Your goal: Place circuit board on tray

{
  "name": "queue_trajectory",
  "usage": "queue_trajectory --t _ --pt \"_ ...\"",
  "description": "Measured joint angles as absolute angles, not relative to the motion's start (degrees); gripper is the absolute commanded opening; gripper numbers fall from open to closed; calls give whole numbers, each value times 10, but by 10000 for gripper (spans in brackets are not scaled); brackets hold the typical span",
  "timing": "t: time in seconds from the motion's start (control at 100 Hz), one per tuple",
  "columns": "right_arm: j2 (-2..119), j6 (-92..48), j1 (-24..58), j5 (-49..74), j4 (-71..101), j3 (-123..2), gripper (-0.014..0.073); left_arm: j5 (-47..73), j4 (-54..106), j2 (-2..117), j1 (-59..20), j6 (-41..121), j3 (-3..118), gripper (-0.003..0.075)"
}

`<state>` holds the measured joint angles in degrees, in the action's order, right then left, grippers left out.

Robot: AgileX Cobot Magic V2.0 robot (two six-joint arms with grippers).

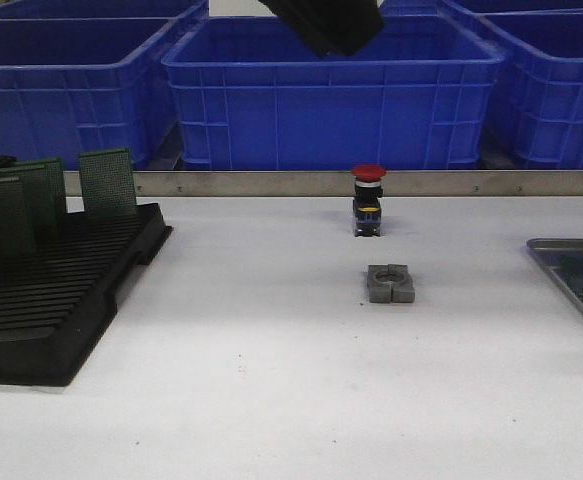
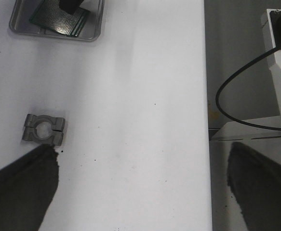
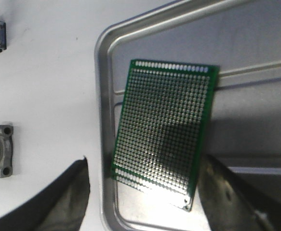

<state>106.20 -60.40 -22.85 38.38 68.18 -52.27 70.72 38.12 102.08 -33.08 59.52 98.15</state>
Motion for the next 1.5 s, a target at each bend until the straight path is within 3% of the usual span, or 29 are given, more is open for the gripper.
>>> queue_trajectory --t 0.59,0.94,1.2,1.5 --pt "1059 -603 -228 381 682 -523 507 707 381 1021 -331 593 981 650" --pt "974 -603 -221 384 682 -523 507 678 361 959 -331 550 972 650" --pt "890 -603 -143 347 669 -523 507 568 286 877 -312 461 904 650" --pt "793 -603 -30 284 630 -514 507 425 285 742 -192 382 778 650"
